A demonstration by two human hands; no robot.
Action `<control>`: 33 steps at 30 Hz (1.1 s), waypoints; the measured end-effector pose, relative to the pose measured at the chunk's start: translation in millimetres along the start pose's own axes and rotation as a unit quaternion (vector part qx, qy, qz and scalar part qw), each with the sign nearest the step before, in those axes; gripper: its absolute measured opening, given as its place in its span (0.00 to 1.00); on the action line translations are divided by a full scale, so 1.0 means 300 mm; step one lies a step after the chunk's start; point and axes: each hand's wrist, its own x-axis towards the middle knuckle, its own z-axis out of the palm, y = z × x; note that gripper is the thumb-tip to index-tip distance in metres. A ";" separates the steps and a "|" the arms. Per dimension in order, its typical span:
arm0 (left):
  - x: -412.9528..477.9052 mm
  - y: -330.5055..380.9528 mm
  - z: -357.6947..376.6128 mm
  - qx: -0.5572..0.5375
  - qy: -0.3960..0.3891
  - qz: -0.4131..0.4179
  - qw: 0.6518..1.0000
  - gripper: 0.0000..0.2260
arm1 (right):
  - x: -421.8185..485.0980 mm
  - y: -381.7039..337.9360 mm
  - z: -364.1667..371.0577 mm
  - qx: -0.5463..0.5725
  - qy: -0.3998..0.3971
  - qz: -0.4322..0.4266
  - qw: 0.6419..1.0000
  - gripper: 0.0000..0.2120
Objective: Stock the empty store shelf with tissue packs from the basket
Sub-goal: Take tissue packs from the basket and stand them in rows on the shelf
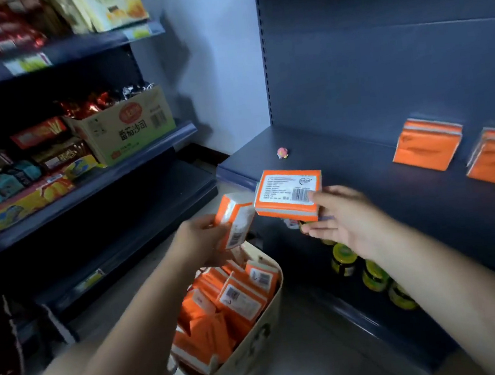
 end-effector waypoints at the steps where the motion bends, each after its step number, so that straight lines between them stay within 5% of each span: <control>1: -0.015 0.019 0.025 -0.041 0.018 0.016 0.999 0.06 | -0.005 0.001 -0.017 0.026 -0.004 -0.005 1.000 0.07; 7: -0.113 0.139 0.140 -0.234 0.122 0.100 0.959 0.11 | 0.010 0.016 -0.136 0.185 -0.024 -0.043 0.982 0.07; 12: -0.156 0.280 0.198 -0.494 0.108 0.038 0.862 0.18 | -0.023 0.033 -0.226 0.274 -0.057 -0.066 0.958 0.11; 15: -0.182 0.383 0.275 -0.463 0.105 0.026 0.879 0.06 | -0.071 0.010 -0.266 0.291 -0.057 -0.071 0.952 0.14; 19: -0.184 0.472 0.430 -0.454 0.152 0.060 0.876 0.22 | -0.116 -0.050 -0.314 0.335 -0.043 -0.097 0.936 0.20; 22: -0.189 0.467 0.559 -0.472 0.139 0.090 0.866 0.21 | -0.139 -0.080 -0.371 0.371 -0.014 -0.126 0.920 0.21; 27: -0.145 0.502 0.686 -0.465 0.023 0.094 0.880 0.17 | -0.144 -0.145 -0.513 0.504 0.034 -0.149 0.850 0.08; 30: -0.131 0.509 0.750 -0.452 -0.055 0.113 0.883 0.12 | -0.130 -0.195 -0.566 0.453 0.037 -0.216 0.864 0.09; 33: -0.111 0.487 0.813 -0.430 -0.090 0.150 0.886 0.11 | -0.106 -0.220 -0.613 0.361 0.040 -0.263 0.894 0.25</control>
